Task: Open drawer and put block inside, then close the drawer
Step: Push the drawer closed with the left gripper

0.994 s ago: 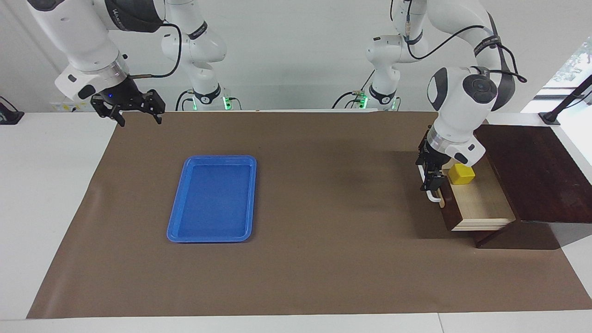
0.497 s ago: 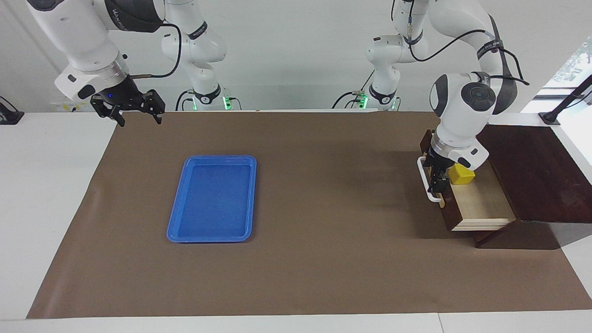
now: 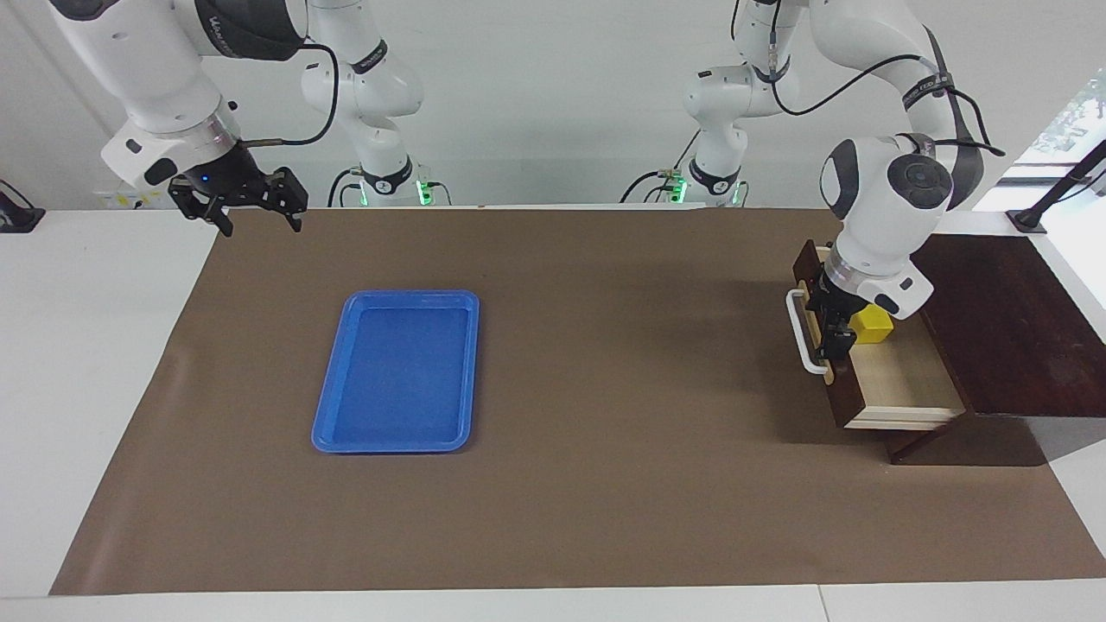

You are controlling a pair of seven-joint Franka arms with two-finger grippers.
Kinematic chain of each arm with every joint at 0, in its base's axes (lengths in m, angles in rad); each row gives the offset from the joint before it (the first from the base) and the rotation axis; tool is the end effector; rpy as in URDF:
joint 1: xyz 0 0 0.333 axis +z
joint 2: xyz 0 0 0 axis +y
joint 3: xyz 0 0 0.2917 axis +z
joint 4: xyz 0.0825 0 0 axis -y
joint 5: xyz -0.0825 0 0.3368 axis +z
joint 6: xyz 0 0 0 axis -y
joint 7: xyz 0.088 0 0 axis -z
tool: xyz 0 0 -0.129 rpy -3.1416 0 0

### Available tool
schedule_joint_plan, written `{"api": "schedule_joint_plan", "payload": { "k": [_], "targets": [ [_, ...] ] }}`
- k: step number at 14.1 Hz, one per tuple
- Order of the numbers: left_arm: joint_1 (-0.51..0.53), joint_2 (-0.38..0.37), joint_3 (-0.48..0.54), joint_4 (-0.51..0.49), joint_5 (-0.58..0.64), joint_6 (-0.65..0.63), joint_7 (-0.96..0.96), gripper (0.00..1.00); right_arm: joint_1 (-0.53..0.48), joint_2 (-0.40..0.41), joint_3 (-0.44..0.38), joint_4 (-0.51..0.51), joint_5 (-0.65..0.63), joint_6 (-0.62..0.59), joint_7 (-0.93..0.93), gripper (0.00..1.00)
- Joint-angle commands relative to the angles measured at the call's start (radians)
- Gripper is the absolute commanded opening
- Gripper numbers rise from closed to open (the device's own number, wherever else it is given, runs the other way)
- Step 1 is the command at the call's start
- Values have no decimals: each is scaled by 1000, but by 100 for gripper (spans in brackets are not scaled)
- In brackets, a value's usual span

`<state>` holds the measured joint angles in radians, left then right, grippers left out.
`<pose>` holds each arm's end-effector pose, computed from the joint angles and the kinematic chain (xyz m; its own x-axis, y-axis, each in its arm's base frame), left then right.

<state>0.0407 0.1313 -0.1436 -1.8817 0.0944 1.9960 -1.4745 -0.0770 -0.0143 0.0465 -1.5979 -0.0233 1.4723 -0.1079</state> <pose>0.5436 -0.0463 0.4122 0.2357 0.9697 0.0647 0.9718 -0.2347 -0.0229 0.4890 -0.0180 0.5661 0.9908 0.0751 -0.1130 0.0770 -0.9970 0.0119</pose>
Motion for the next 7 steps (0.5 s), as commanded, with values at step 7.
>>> {"api": "schedule_joint_plan", "payload": {
  "k": [7],
  "targets": [
    [220,-9,10,0,123,35,229,100,-3,-10,3,-5,-4,14,20,100]
  ]
}}
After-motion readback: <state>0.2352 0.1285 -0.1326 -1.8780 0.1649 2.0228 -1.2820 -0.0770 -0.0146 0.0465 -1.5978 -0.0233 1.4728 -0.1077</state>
